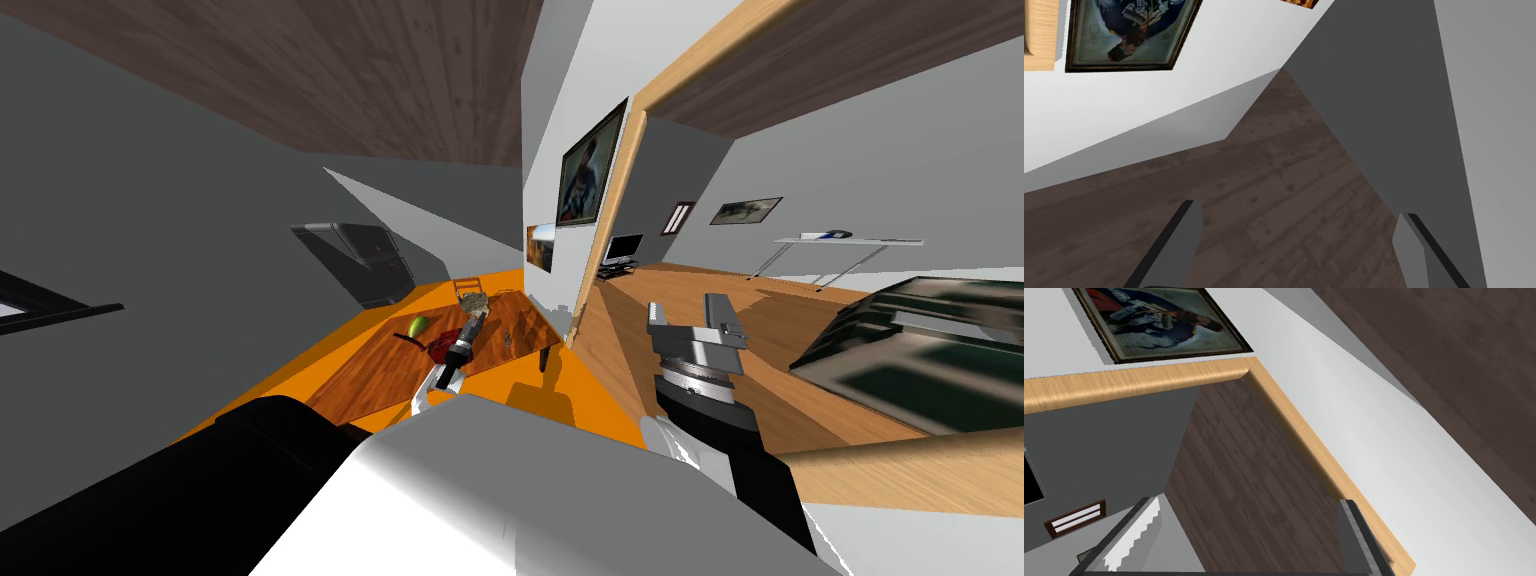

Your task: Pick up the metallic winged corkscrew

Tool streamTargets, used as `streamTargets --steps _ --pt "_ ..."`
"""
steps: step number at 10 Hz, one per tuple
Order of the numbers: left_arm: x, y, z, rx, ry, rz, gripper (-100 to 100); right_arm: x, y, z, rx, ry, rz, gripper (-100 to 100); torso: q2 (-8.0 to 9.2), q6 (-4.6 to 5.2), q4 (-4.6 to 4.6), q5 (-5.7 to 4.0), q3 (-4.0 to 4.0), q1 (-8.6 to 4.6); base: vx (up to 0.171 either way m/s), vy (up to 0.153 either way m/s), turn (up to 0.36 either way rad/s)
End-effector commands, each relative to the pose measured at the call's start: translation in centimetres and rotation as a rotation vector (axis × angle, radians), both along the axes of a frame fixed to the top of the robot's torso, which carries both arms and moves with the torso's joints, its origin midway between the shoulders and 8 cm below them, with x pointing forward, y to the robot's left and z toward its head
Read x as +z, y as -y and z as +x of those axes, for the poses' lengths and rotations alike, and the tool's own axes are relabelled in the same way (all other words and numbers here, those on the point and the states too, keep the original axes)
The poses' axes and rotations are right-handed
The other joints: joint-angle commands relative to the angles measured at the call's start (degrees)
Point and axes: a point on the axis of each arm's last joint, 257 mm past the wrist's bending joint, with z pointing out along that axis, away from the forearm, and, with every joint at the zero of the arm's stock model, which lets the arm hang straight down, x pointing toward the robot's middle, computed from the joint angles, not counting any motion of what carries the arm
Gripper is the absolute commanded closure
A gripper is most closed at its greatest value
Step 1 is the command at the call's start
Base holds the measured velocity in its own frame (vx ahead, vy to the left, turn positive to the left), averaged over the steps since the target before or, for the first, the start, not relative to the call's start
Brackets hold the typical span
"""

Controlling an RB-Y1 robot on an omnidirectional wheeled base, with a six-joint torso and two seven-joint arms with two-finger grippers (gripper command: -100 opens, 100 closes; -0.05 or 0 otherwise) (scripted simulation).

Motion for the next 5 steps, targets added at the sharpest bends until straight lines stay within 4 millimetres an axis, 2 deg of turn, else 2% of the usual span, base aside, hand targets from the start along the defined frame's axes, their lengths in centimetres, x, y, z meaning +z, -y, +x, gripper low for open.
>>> streamTargets --steps 1,2,5 --pt "-2.1 -0.6 0.3 0.015 -0.044 0.026 -100 0.0 0.0 0.0 0.000 0.000 0.000 0 0.00 0.00 0.00 0.00 0.00 0.00 0.007 -0.004 -0.047" --pt "-2.3 -0.6 0.3 0.016 -0.049 0.025 -100 0.0 0.0 0.0 0.000 0.000 0.000 0 0.00 -0.02 0.00 0.00 0.00 0.01 0.000 0.000 0.000" --pt "-5.4 -1.9 1.0 0.042 -0.113 0.136 -100 0.0 0.0 0.0 0.000 0.000 0.000 0 0.00 -0.02 0.00 0.00 0.00 0.02 0.010 -0.005 -0.079"
